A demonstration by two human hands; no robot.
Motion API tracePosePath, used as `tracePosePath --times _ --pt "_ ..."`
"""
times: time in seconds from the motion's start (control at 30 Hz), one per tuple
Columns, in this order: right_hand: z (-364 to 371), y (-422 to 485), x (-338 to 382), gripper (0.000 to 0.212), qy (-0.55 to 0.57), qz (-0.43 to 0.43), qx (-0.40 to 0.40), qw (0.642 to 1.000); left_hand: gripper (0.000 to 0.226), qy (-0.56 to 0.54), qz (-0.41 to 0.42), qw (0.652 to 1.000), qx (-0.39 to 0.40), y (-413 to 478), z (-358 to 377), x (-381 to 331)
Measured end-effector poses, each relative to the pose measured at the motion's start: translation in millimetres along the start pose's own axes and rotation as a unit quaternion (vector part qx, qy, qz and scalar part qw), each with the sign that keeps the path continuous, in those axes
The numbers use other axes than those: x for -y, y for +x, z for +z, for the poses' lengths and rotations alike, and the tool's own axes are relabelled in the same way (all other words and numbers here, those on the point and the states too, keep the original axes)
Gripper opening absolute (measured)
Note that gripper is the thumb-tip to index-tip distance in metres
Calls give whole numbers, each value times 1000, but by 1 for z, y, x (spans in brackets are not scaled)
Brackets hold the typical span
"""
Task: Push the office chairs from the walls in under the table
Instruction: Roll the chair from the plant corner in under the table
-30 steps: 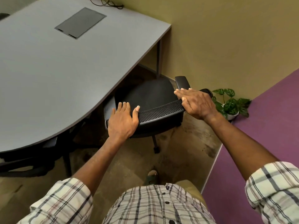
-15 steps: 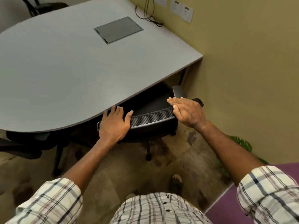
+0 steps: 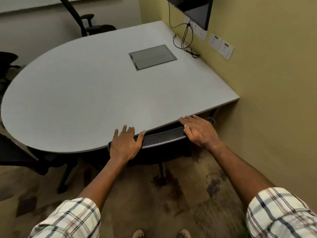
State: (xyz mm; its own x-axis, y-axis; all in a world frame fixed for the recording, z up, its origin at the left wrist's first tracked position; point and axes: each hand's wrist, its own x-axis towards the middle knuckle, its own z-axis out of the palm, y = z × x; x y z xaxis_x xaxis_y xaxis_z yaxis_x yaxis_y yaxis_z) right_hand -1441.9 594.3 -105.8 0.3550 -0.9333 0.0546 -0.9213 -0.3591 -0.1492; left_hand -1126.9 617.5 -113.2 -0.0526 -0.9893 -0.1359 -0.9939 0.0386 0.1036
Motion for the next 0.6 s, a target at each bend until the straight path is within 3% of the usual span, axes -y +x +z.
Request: tracePosePath --times 0.6 --pt "6 59 -63 60 -4 -54 13 998 105 -36 -59 997 -27 35 15 -34"
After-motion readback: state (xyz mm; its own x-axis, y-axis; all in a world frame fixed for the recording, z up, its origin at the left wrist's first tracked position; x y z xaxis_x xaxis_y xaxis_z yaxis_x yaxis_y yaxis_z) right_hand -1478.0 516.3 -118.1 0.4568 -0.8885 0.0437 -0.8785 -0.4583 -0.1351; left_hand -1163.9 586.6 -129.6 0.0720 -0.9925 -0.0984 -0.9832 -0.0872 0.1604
